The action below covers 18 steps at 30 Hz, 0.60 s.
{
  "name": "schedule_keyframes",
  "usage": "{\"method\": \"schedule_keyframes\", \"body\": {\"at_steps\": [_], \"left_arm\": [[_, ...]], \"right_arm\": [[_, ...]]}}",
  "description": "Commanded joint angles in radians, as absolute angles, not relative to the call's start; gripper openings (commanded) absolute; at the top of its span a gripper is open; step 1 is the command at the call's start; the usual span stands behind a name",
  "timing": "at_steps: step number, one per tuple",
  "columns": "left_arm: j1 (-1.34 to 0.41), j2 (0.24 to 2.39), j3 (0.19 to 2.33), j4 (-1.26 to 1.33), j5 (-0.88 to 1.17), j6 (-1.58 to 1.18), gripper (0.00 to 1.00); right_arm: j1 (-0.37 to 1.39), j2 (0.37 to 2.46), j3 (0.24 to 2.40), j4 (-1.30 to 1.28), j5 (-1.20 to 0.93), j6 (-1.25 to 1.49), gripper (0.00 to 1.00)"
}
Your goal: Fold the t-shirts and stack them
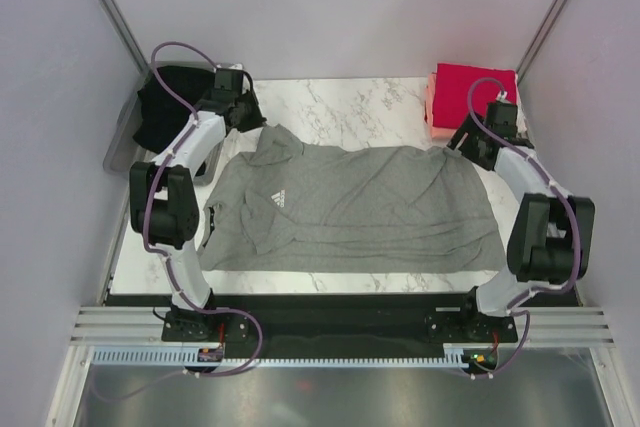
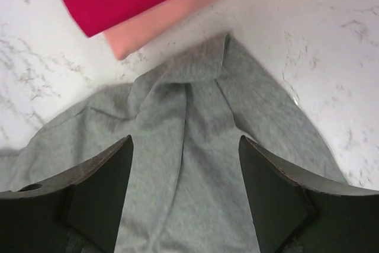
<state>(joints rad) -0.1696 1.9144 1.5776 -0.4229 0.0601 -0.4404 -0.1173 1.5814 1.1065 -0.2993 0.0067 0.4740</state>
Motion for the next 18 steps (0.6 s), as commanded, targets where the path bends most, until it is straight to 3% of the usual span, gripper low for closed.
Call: {"method": "schedule_keyframes", "body": {"at_steps": [1, 8, 18], "left_arm": [[-0.167, 1.873, 1.557, -0.411, 0.117, -0.471, 0.02], [-0.167, 1.856, 1.551, -0.417, 0.114, -0.463, 0.02], [-0.167, 1.841, 1.543, -0.417, 0.095, -0.457, 0.02]], "right_arm": [[-0.104, 1.663, 1.183, -0.21, 0.043, 0.44, 0.77], [-0.064, 1.822, 1.276, -0.187, 0.063, 0.408, 0.72], [-0.052, 1.894, 1.31, -0.175, 0.071, 0.416, 0.64]]}}
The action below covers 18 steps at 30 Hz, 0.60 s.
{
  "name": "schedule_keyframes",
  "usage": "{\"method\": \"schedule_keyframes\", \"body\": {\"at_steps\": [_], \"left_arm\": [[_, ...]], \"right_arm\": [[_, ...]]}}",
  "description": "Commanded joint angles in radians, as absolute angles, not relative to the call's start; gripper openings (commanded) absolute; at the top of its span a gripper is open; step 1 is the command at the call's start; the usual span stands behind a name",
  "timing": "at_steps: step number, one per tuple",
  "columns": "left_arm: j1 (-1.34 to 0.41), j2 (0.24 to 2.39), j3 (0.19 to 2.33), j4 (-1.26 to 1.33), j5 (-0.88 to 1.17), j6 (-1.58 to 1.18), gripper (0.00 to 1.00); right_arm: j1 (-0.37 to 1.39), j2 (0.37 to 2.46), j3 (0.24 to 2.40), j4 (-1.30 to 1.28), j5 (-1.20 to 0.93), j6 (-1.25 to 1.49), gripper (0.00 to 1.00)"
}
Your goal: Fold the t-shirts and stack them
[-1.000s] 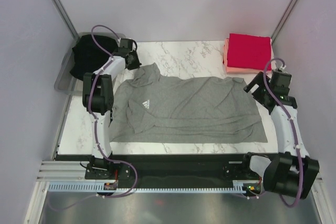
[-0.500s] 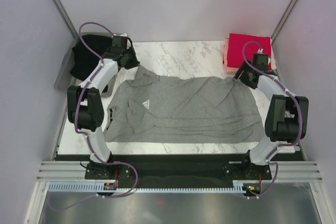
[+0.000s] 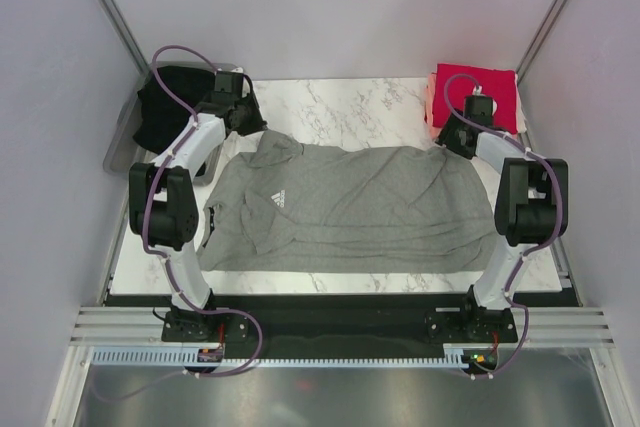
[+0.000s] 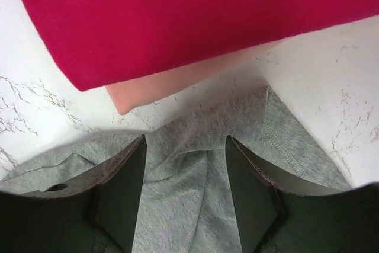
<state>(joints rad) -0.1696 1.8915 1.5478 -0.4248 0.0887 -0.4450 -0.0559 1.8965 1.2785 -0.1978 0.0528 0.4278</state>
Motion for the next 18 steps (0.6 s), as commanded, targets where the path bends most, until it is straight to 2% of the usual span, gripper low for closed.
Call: {"method": "schedule_keyframes", "body": {"at_steps": [1, 4, 10, 13, 14, 17, 18], "left_arm": [[-0.167, 1.842, 1.543, -0.417, 0.094, -0.457, 0.02], [-0.167, 1.844, 1.543, -0.419, 0.094, -0.457, 0.02], [-0.167, 1.845, 1.54, -0.417, 0.086, -0.454, 0.02], [-0.166, 1.844, 1.543, -0.417, 0.086, -0.453, 0.02], [-0.166, 1.842, 1.543, -0.417, 0.086, -0.453, 0.02], [-0.164, 1.839, 1.546, -0.417, 0.089, -0.454, 0.02], [-0.161, 1.839, 1.549, -0.417, 0.09, -0.453, 0.02]], "right_arm": [[-0.051, 1.891, 1.305, -0.173, 0.072, 0.417, 0.63], [-0.046, 1.888, 1.292, -0.172, 0.08, 0.414, 0.59], [-0.043, 1.931, 1.301, -0.172, 0.072, 0.417, 0.45], [-0.04, 1.936, 1.301, -0.172, 0.087, 0.422, 0.3], [-0.04, 1.933, 1.304, -0.173, 0.087, 0.423, 0.2], [-0.04, 1.925, 1.319, -0.189, 0.087, 0.423, 0.0], [-0.04, 1.921, 1.321, -0.192, 0.083, 0.425, 0.0]]}}
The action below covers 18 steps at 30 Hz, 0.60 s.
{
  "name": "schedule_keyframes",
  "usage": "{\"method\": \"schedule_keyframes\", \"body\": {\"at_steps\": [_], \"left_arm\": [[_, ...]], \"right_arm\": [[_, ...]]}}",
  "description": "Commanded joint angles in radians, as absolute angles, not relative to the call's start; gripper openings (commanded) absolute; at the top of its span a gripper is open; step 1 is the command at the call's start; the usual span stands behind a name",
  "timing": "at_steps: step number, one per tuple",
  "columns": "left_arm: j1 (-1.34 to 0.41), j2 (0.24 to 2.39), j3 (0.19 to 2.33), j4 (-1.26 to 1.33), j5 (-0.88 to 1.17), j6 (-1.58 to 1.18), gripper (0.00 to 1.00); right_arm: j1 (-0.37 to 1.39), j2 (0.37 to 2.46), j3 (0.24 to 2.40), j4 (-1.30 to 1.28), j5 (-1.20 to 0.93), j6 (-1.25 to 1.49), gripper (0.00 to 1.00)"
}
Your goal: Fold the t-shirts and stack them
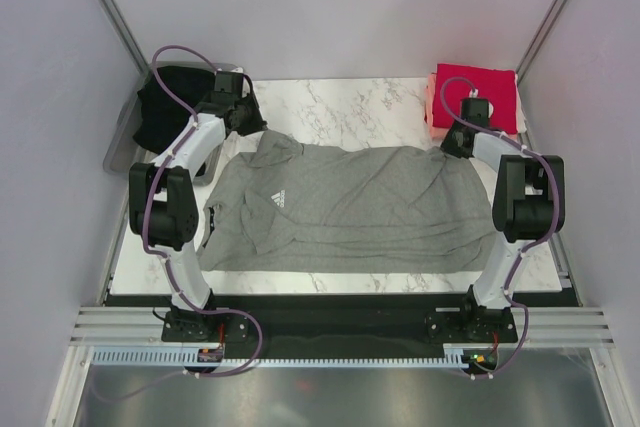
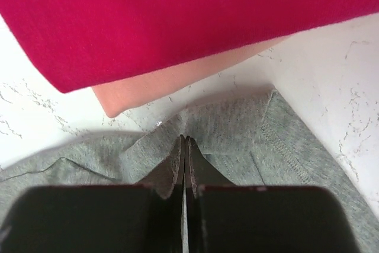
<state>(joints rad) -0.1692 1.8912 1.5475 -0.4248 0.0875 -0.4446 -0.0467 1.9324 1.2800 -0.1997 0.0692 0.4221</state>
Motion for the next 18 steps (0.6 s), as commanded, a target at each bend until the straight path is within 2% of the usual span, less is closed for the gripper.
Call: {"method": "schedule_keyframes", "body": {"at_steps": [1, 9, 18], "left_arm": [[-0.158, 1.838, 1.558, -0.417, 0.092, -0.451, 0.02], [-0.084, 1.749, 1.571, -0.457, 0.107, -0.451, 0.02], [-0.08, 1.436, 1.37, -0.474, 0.003, -0.442, 0.02]], "right_arm": [[-0.04, 1.918, 1.321, -0.193, 0.078, 0.429, 0.0], [-0.038, 1.77, 1.312, -0.222, 0.066, 0.428, 0.0], [-0.038, 1.574, 1.148, -0.224, 0.038, 0.428, 0.0]]}}
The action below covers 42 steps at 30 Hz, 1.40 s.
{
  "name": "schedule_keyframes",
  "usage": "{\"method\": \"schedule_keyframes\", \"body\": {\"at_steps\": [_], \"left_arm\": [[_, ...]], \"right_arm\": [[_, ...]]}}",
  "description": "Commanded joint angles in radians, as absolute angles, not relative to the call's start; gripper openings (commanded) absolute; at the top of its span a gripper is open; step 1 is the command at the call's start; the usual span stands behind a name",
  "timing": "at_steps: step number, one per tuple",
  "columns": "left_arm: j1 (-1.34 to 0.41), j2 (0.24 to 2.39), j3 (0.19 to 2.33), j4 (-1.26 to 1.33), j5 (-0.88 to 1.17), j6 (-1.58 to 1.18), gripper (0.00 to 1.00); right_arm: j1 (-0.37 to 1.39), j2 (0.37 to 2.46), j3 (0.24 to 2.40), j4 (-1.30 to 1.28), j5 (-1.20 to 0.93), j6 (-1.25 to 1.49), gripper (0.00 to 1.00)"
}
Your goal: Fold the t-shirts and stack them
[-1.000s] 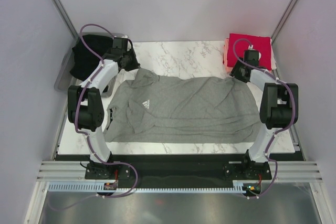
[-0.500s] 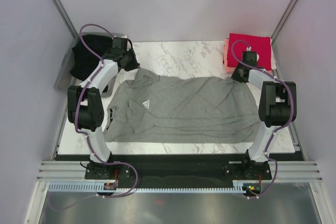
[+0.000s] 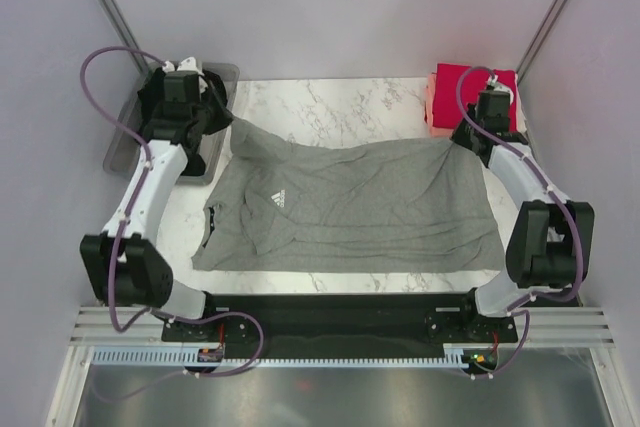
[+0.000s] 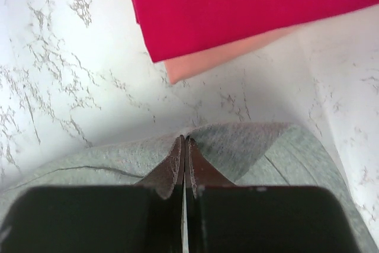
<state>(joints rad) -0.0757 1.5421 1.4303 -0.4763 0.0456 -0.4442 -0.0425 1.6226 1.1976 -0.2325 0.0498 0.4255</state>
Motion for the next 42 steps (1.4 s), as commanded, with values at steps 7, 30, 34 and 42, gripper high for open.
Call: {"method": "schedule_keyframes", "body": {"at_steps": [7, 30, 34, 42], "left_arm": [[-0.08, 1.197, 1.114, -0.476, 0.003, -0.472, 0.02], [-0.08, 0.517, 0.603, -0.658, -0.296, -0.879, 0.02], [-0.08, 0.375, 0.525, -0.686, -0.247, -0.995, 0.15], [-0.08, 0.262, 0.465, -0.681, -0.224, -1.025, 0.83]], "right_arm": [[-0.038, 1.437, 1.046, -0.242, 0.046, 0.428, 0.0], [-0.072, 1.077, 0.71, -0.331, 0.1, 0.512, 0.0], [-0.072, 1.006, 0.661, -0.354, 0.132, 0.538, 0.0], [-0.072, 0.962, 0.695, -0.397, 0.157, 0.529, 0.95]]}}
